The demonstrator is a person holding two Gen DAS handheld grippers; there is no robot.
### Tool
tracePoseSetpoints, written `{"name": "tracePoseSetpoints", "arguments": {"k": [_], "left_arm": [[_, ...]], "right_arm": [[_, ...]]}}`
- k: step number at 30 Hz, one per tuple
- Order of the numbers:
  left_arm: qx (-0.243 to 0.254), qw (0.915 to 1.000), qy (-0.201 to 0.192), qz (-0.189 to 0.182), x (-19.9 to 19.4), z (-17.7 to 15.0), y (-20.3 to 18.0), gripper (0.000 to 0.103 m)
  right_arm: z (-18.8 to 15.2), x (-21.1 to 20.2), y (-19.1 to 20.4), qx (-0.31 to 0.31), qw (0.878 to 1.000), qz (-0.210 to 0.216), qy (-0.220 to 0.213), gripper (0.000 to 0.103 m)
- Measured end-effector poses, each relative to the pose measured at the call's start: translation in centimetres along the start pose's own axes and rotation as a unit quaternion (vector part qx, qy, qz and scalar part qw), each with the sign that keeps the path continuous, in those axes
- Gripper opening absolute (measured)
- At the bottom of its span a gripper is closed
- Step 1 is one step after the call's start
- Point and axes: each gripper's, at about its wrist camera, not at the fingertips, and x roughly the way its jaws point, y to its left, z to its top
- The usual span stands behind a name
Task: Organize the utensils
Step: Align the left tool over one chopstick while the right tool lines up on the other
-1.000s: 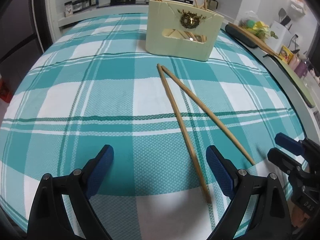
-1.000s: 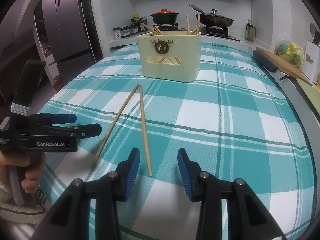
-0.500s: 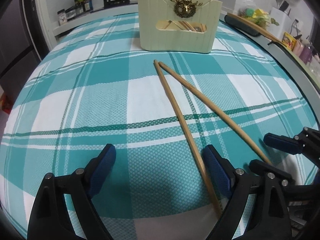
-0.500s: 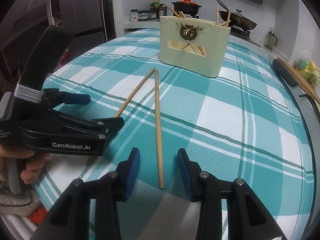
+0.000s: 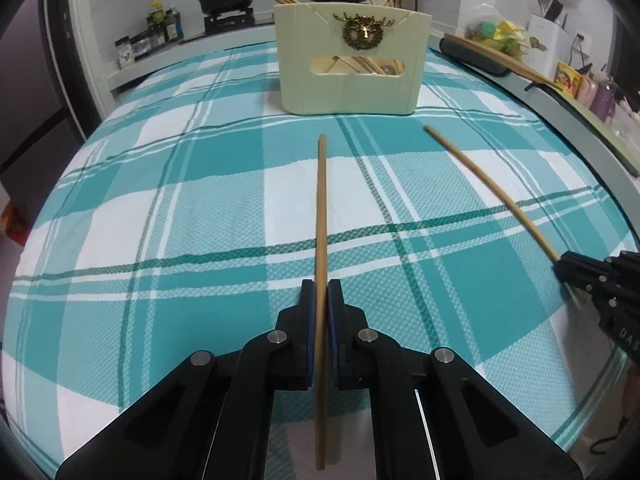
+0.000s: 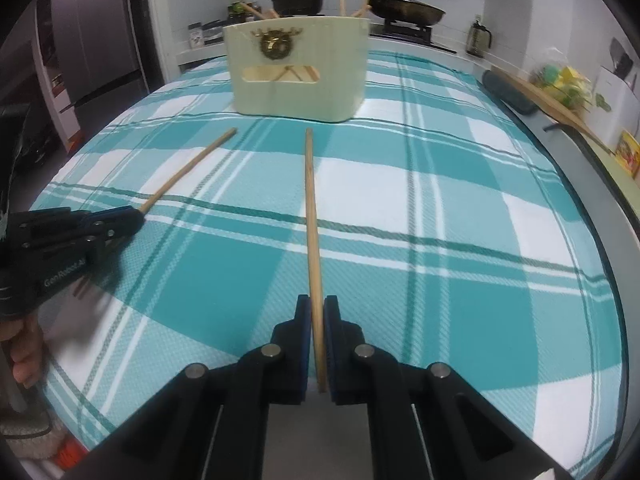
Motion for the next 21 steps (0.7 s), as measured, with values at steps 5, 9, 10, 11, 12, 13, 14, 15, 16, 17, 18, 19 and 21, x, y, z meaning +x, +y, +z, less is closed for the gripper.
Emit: {"name": "tracePoseSetpoints", "arguments": {"k": [5,9,10,11,12,13,14,15,16,17,18,19,21], "left_arm": [[-0.01,0.9999,0.009,0.001,-1.6,-1.8,1.6,0.006],[-0.019,0.9997,0.013,-0.009,-2.4,-2.2,2.1,0.049],[-0.02,0.9997,0.009,-0.007,-2.5,-2.1,2.2,0.068],[-0.019,0.9998,0.006,-0.003,-2.6,-2.0,2.2,0.074],[-0.017,0.9998,0.007,-0.003,-2.5,-1.9,2.1,0.074],[-0.014,0.9998,0.011,-0.005,-2.4,-1.7,2.1,0.074],[-0.013,0.9998,0.016,-0.007,-2.1,-1.5,2.1,0.075],[-0.012,0.9997,0.019,-0.008,-1.9,-1.4,2.1,0.077],[-0.011,0.9997,0.02,-0.006,-1.7,-1.3,2.1,0.08],[-0.009,0.9997,0.021,-0.002,-1.4,-1.1,2.0,0.081],[-0.008,0.9997,0.023,0.001,-1.1,-1.0,2.0,0.082],[-0.006,0.9996,0.026,0.002,-0.8,-1.0,2.0,0.082],[-0.006,0.9996,0.029,0.0,-0.3,-0.9,1.9,0.085]], "right_arm": [[-2.0,-1.7,-2.4,0.03,0.999,-0.024,0.012,0.007],[-3.0,-2.6,-2.7,0.034,0.999,-0.03,0.013,0.011],[-3.0,-2.8,-2.7,0.033,0.999,-0.033,0.012,0.027],[-3.0,-2.9,-2.7,0.035,0.999,-0.032,0.008,0.037],[-2.9,-3.1,-2.8,0.038,0.999,-0.031,0.002,0.05],[-2.7,-3.3,-2.8,0.039,0.999,-0.033,-0.003,0.051],[-2.4,-3.3,-2.7,0.038,0.999,-0.035,-0.005,0.051],[-2.1,-3.4,-2.7,0.037,0.999,-0.037,-0.005,0.051],[-1.8,-3.3,-2.6,0.035,0.999,-0.039,-0.006,0.051],[-1.6,-3.2,-2.5,0.032,0.999,-0.043,-0.006,0.051],[-1.3,-3.0,-2.4,0.028,0.999,-0.047,-0.004,0.051],[-1.2,-2.8,-2.3,0.023,0.999,-0.048,-0.003,0.051],[-0.9,-2.3,-2.1,0.017,0.999,-0.05,-0.002,0.051]]}}
